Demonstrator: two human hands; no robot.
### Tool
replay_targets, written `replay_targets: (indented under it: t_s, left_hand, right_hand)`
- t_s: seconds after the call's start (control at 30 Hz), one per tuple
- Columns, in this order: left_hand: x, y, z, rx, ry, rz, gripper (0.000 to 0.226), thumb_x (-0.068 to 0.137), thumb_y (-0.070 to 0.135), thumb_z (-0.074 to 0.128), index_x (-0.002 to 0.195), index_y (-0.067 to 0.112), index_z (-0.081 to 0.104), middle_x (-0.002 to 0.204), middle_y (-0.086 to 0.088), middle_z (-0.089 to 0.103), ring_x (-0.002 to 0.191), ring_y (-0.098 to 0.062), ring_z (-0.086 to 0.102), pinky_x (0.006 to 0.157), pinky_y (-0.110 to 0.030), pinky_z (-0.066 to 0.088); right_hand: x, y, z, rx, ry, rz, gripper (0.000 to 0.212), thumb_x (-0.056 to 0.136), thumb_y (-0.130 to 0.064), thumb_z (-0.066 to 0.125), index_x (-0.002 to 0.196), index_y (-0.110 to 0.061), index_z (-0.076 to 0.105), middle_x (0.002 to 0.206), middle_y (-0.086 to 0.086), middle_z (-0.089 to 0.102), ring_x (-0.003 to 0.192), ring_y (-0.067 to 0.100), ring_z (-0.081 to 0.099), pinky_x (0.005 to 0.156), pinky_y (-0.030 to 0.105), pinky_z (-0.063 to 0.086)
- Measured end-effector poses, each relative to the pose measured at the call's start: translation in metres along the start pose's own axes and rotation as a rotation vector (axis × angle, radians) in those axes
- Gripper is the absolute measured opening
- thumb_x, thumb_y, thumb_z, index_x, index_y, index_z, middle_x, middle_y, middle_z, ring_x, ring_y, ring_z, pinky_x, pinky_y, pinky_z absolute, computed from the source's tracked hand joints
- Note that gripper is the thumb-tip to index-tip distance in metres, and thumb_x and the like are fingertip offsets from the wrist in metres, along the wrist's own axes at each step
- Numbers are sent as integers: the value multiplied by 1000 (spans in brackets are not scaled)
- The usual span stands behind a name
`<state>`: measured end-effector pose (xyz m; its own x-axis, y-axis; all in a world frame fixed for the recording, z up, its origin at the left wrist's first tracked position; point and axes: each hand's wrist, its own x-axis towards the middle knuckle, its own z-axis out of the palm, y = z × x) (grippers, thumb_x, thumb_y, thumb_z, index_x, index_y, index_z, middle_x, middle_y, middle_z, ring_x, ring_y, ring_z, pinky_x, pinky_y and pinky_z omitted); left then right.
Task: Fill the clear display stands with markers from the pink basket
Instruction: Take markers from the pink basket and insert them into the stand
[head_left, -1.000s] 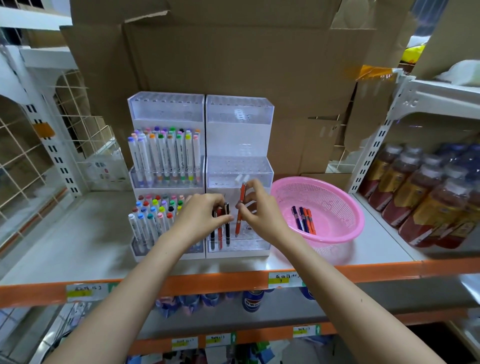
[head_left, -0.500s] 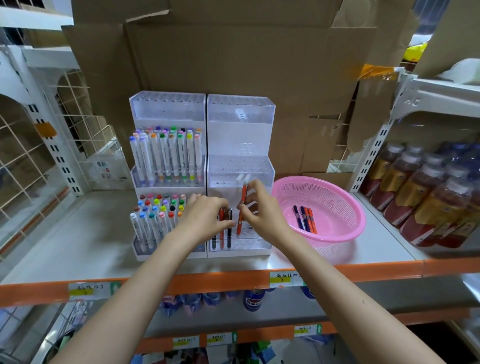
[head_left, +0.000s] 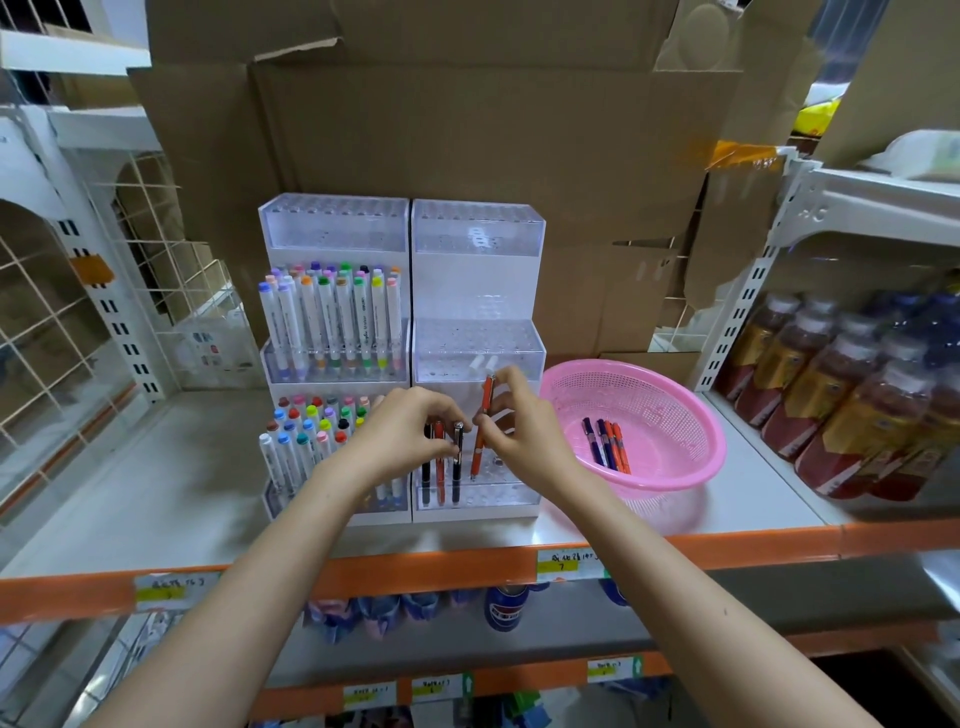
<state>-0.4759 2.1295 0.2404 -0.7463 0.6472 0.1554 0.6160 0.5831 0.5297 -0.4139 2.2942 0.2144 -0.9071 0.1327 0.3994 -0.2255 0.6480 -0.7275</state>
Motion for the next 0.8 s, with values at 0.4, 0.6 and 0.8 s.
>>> replay_targets:
  t_s: [0.4, 0.6, 0.8]
  left_hand:
    - [0, 2, 6, 32, 48, -22, 24, 72, 44, 77, 80, 39, 55, 81, 21, 59, 91, -13, 59, 93, -46, 44]
    - [-1, 1, 8, 3, 69, -27, 24, 72, 42, 76, 73, 39, 52, 82, 17, 63, 89, -12, 60, 93, -47, 44]
    - [-3, 2, 5, -5, 61, -8, 26, 72, 41, 77, 78, 43, 52, 83, 19, 61, 89, -11, 60, 92, -46, 45]
  right_hand:
    - [-3, 2, -1, 34, -13, 1, 33, 92, -8, 59, 107, -27, 37, 89, 1, 65, 76, 10, 63, 63, 21, 53]
    - [-5, 4, -2, 23, -41, 2, 26, 91, -9, 60, 104, -22, 41, 87, 0, 64, 74, 9, 63, 61, 17, 49]
    - [-6, 3, -3, 15, -78, -1, 22, 91, -7, 58, 103, -20, 46, 91, 2, 68, 79, 10, 66, 66, 20, 54]
